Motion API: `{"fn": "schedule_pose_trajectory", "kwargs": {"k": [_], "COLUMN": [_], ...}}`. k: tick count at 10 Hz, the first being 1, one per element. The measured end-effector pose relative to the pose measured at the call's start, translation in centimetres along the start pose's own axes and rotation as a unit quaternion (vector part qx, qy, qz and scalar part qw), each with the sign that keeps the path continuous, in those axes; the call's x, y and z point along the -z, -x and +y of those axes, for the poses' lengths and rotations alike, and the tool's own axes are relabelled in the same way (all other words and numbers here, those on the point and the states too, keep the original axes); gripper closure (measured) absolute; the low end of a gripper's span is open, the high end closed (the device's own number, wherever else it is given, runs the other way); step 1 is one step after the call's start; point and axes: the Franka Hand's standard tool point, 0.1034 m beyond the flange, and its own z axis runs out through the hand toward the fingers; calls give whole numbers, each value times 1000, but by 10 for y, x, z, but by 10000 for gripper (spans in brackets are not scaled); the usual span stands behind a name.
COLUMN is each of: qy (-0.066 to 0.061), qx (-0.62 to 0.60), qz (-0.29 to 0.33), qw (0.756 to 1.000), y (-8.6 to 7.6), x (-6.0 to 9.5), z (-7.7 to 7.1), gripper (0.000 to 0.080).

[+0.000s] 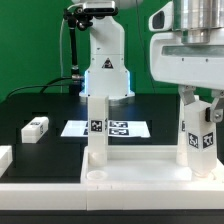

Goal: Assemble desk

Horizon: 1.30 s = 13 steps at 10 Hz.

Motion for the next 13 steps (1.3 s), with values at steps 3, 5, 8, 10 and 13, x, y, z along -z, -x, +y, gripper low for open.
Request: {"fn": "schedule_pose_trajectory", "kwargs": {"k": [3,5,8,10,13], "qy": [1,-1,-2,14,13], "qx": [-152,-213,-211,-103,10], "qz": [4,2,2,-1,5], "qw": [988,977,977,995,1000], "y": [20,22,22,18,25], "x": [-1,-2,-2,1,0], "z": [-2,-4,-4,-1,1], "gripper": [504,505,363,233,154]}}
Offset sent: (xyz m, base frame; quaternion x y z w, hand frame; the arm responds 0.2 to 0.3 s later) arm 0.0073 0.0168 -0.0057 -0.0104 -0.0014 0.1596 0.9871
